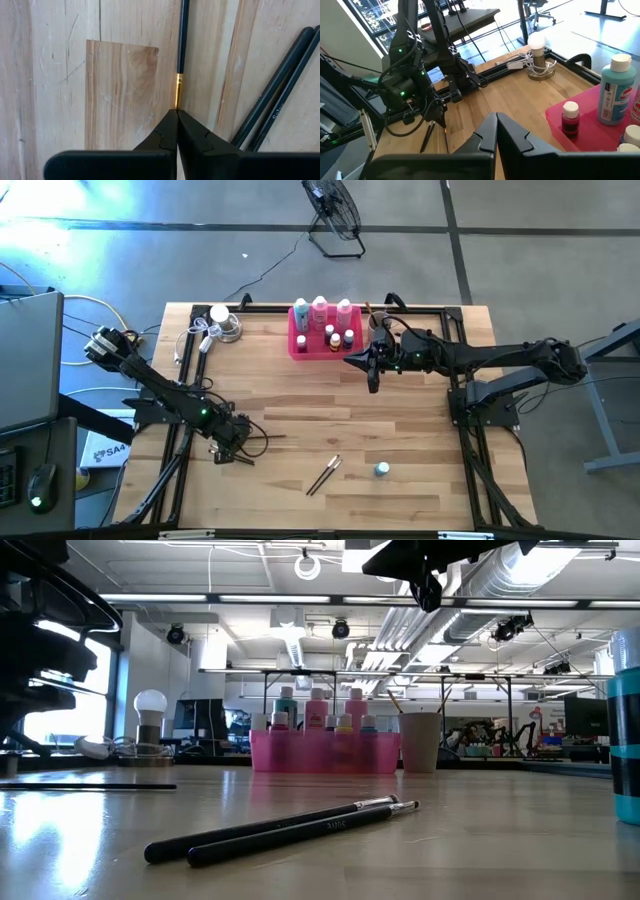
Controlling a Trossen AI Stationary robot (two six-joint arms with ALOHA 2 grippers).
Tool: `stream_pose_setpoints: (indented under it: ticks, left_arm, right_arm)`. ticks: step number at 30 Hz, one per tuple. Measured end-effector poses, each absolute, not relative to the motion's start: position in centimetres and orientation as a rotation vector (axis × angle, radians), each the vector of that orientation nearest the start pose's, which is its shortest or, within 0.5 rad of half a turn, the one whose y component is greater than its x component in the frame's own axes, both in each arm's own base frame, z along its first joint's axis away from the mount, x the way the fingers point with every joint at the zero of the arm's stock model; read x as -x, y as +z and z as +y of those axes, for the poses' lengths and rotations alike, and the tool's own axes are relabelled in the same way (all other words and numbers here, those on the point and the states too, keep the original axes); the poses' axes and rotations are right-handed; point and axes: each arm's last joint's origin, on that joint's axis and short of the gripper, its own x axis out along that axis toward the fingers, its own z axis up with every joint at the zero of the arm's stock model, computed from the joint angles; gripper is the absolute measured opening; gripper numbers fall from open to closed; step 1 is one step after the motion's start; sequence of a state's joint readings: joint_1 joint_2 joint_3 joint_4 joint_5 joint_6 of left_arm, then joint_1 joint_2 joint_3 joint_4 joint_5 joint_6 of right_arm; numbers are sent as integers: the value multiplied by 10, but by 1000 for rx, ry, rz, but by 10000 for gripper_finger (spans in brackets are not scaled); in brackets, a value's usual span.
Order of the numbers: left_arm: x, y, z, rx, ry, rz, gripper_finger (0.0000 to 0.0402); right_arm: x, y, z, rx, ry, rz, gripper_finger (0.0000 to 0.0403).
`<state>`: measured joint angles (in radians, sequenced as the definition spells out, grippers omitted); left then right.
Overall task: Pick & Place Paint Supplies
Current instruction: Put the orange paintbrush into the white cup
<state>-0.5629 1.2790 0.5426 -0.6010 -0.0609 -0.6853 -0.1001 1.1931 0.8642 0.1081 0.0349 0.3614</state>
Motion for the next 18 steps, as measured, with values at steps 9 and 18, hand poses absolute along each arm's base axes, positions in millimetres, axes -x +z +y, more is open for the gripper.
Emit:
stream_pose_setpoints:
  ticks: [9,18]
  left_arm:
    - [-164,148,-102,170,26,1338,0]
    - [-170,158,-106,203,-3,1319,0]
  right_arm:
    - [-267,305,-27,-368,-159,197,2]
    - [-267,305,-28,-329,-157,200,2]
